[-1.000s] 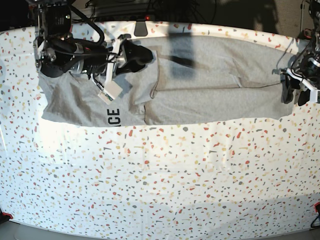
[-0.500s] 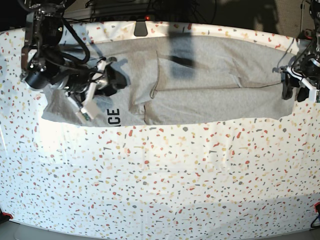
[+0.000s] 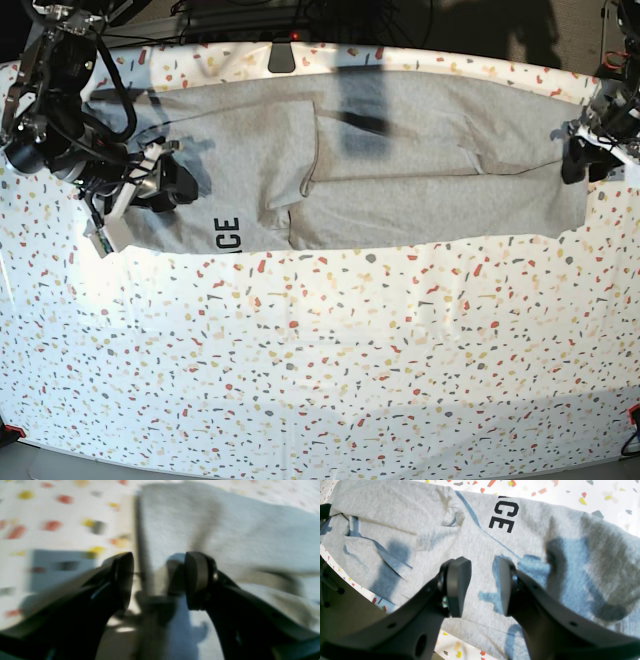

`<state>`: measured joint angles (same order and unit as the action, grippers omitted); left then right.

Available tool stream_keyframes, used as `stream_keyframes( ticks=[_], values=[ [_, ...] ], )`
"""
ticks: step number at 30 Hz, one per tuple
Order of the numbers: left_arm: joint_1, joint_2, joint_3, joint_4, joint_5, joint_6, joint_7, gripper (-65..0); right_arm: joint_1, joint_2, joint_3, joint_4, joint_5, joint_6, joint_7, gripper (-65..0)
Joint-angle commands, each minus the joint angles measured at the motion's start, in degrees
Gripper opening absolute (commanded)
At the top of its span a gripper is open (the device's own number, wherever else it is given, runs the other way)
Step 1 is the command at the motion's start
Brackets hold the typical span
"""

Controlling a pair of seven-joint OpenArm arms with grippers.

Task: Fold the T-shirt properly
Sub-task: 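Fold the held end inward over the shirt with the right gripper, then grasp the opposite end with the left gripper and fold it inward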

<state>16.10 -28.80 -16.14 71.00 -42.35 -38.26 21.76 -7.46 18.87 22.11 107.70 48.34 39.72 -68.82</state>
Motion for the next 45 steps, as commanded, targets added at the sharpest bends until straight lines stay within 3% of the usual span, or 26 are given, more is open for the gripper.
stream_keyframes(
  ticks=[1,5,7,11,14,18,22,25,27,33,37,41,45],
  values=[
    [-0.2,-0.4,-0.4,0.6,-1.3,-1.4,0.8,-33.0,0.8,0.7,0.3,1.0,1.4,0.3,1.3,-41.4],
    [-0.2,1.3,-0.4,0.6,-1.4,-1.7,2.7,-33.4,0.8,0.7,0.3,1.0,1.4,0.3,1.3,-41.4],
    [-0.2,1.9,-0.4,0.6,-1.4,-1.7,2.6,-38.5,0.8,0.7,0.3,1.0,1.4,0.3,1.4,-41.4],
    [-0.2,2.0,-0.4,0.6,-1.2,-1.7,0.5,-64.8,0.8,0.7,0.3,1.0,1.4,0.3,1.3,-41.4],
    [-0.2,1.9,-0.4,0.6,-1.2,-1.7,-3.8,-65.0,0.7,0.7,0.3,1.0,1.4,0.3,1.3,-41.4],
    [-0.2,1.1,-0.4,0.6,0.0,8.8,-7.8,-65.0,0.6,0.7,0.3,1.0,1.3,0.3,1.3,-41.4],
    [-0.2,-1.8,-0.4,0.6,7.9,14.4,-9.7,-65.0,0.6,0.7,0.3,1.0,1.3,0.3,1.3,-41.4],
    [-0.2,-4.0,-0.4,0.6,9.6,20.2,-9.9,-65.0,0.6,0.6,0.3,1.0,1.4,0.3,1.3,-41.4],
    [-0.2,-5.4,-0.4,0.6,9.6,21.9,-9.9,-65.0,0.6,0.6,0.3,1.0,1.4,0.3,1.4,-41.4],
    [-0.1,-7.6,-0.4,2.6,9.5,22.0,-8.3,-65.0,0.6,0.6,0.3,1.0,1.4,0.3,1.4,-41.4],
    [0.0,-6.2,-0.4,10.3,7.0,22.0,0.3,-65.0,0.6,0.7,0.3,1.0,1.4,0.3,1.4,-41.4],
    [0.3,-0.8,-0.4,20.0,3.0,21.4,6.8,-65.0,0.6,0.6,0.3,1.0,1.4,0.3,1.4,-41.4],
    [0.2,7.6,-0.3,26.2,2.9,17.9,10.8,-65.0,0.6,0.7,0.3,1.0,1.3,0.3,1.4,-41.4]
  ],
)
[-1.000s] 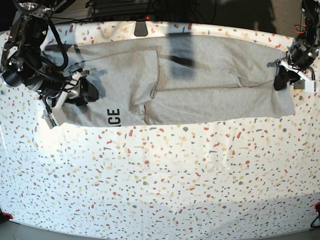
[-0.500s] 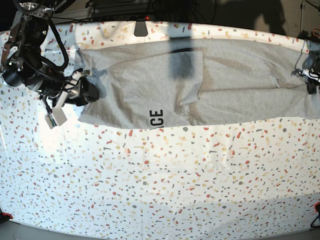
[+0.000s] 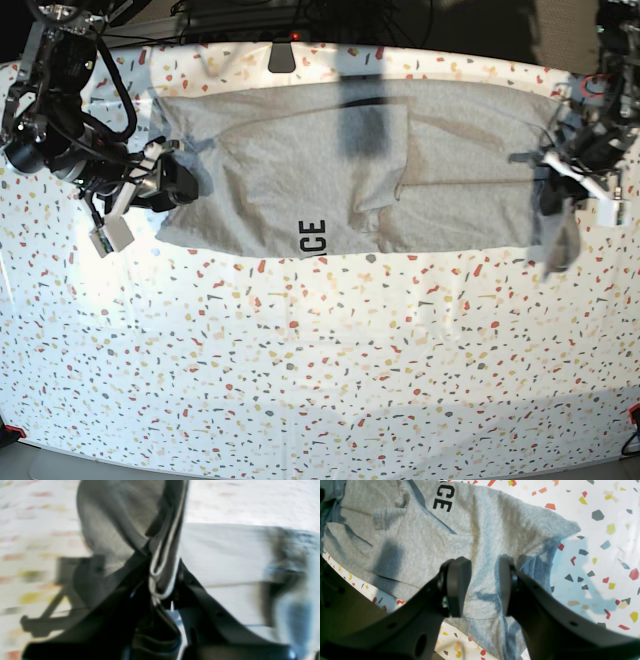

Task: Fold the T-shirt properly
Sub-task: 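Grasp the opposite end with the left gripper and fold it inward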

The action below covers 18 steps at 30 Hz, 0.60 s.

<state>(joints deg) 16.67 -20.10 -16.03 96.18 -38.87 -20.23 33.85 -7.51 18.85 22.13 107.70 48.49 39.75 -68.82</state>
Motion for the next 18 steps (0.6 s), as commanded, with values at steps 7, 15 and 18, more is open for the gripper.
stream_keyframes(
  ticks=[7,15,18],
  values=[
    [-0.5,13.4,-0.3,2.1,-0.6,-6.9,3.8,-65.0,0.7,0.7,0.3,1.0,1.2,0.3,1.4,-41.4],
    [-0.8,16.4,11.3,2.1,1.0,-7.2,2.9,-65.0,0.7,0.7,0.3,1.0,1.2,0.3,1.4,-41.4],
    [-0.8,16.4,16.0,2.1,5.6,-7.1,0.1,-65.0,0.7,0.7,0.3,1.0,1.2,0.3,1.3,-41.4]
  ],
)
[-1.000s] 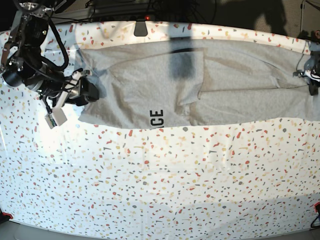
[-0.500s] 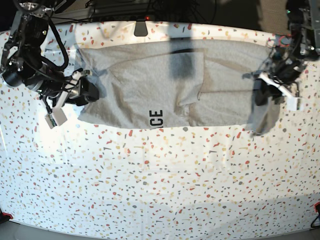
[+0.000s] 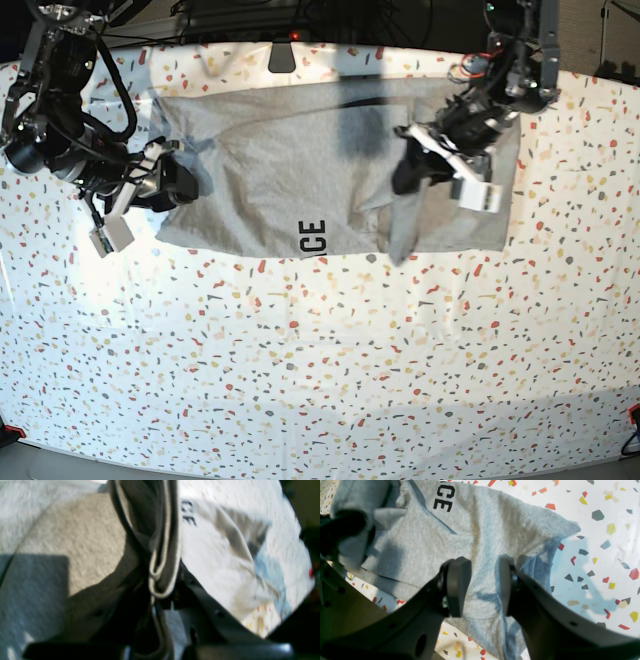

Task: Fold the T-shirt properly
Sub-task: 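Grasp the opposite end with the left gripper and fold it inward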

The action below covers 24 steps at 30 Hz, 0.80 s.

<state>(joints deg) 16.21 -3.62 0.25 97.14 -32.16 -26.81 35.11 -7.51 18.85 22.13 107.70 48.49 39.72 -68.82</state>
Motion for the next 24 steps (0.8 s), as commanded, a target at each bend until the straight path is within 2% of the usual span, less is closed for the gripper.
stream_keyframes(
  ticks=[1,6,9,10,13,16,19,24],
  values=[
    [-0.3,-0.1,0.8,1.2,-0.3,-0.1,-1.5,-65.0,0.7,0.7,0.3,1.0,1.2,0.3,1.3,-41.4],
    [-0.6,-0.1,3.6,1.2,-0.2,0.7,-1.7,-65.0,0.7,0.7,0.3,1.0,1.2,0.3,1.3,-41.4],
    [-1.4,-0.1,3.7,1.2,-1.1,0.6,-1.7,-42.0,0.7,0.7,0.3,1.0,1.2,0.3,1.3,-41.4],
    [-2.0,0.0,3.7,1.2,-1.1,0.6,-1.7,-38.1,0.7,0.7,0.3,1.0,1.2,0.3,1.3,-41.4],
    [-3.8,-0.1,3.7,1.2,-3.0,0.6,-1.7,-37.7,0.7,0.7,0.3,1.0,1.2,0.3,1.3,-41.4],
    [-6.1,-0.1,3.7,1.2,-7.7,0.6,-0.3,-37.7,0.7,0.7,0.3,1.0,1.2,0.3,1.3,-41.4],
    [-8.8,-0.1,3.7,1.2,-11.0,0.6,3.9,-37.7,0.7,0.7,0.3,1.0,1.2,0.3,1.3,-41.4],
    [-12.7,-0.8,3.5,1.2,-11.4,0.6,12.1,-37.7,0.7,0.7,0.3,1.0,1.2,0.3,1.3,-41.4]
  ],
)
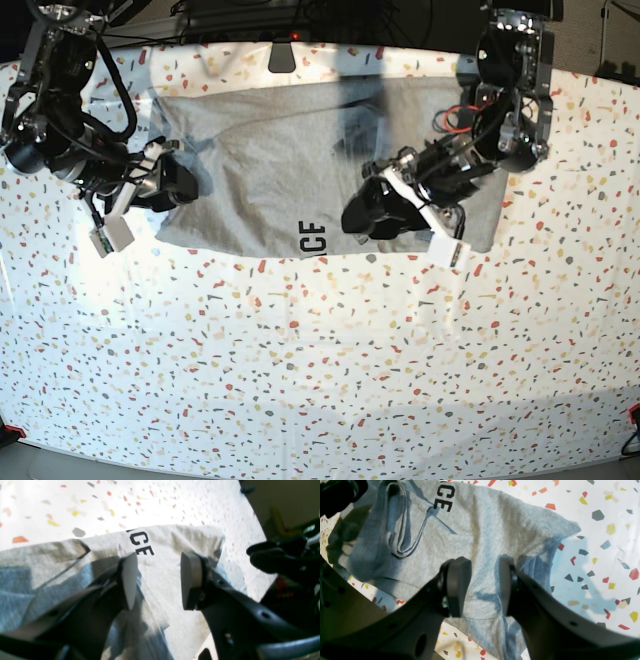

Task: Fold the T-shirt properly
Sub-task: 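Grasp the opposite end with the left gripper and fold it inward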

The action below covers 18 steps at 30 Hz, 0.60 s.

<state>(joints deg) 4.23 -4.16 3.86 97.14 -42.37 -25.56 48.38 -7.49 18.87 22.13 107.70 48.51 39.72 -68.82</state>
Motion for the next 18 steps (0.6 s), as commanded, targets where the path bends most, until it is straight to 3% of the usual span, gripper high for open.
stream_keyframes(
  ticks=[1,8,12,16,18],
  values=[
    [-1.3,-0.8,-0.1,1.2,-1.2,-0.7,-0.7,-37.7,0.7,0.7,0.3,1.0,1.2,0.3,1.3,-41.4],
    [-1.4,-7.3,-0.1,1.2,2.6,-0.7,-0.3,-37.7,0.7,0.7,0.3,1.0,1.0,0.3,1.3,-41.4],
    [-1.1,-12.4,-0.1,1.2,6.2,-0.6,-0.7,-37.7,0.7,0.7,0.3,1.0,-3.4,0.3,1.2,-41.4],
    [1.0,-17.3,-0.1,1.2,9.7,-0.6,-6.8,-37.7,0.8,1.0,0.3,-2.7,-4.9,0.3,3.1,-41.4],
    [2.3,-18.8,-0.2,1.1,12.9,1.2,-10.4,-37.7,1.4,1.3,0.3,-6.4,-4.9,0.3,4.5,-41.4]
  ],
)
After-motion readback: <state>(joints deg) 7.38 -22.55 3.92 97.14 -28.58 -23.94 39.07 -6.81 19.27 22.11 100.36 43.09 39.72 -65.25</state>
